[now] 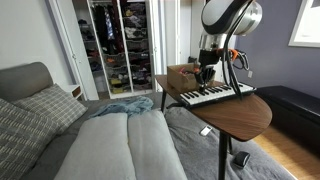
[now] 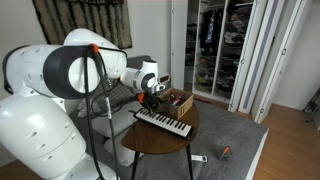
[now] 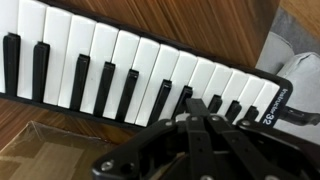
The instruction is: Press a key on the keyboard
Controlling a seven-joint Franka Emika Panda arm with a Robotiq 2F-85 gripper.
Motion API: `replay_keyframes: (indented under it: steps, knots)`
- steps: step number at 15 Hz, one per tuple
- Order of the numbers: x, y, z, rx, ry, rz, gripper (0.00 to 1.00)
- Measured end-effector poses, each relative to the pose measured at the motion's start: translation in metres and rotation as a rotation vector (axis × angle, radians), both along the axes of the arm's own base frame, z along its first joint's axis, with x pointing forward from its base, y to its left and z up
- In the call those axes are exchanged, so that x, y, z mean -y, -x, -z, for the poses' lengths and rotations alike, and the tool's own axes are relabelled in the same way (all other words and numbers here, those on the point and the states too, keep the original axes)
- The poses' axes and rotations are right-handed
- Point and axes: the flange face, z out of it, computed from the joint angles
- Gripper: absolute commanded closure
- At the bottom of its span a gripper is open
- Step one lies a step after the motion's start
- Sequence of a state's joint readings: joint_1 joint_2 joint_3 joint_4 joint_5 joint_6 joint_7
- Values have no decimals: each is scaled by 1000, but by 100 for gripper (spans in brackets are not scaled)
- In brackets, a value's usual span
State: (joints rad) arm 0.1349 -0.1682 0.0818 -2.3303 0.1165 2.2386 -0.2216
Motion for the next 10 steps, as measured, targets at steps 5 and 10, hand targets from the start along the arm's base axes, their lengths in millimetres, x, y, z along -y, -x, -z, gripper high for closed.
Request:
replay_keyframes:
  steps: [5,10]
  knots:
    - [0,-1,6,-12,2,-1,100]
    - [-1,-2,11,-22,3,-1,100]
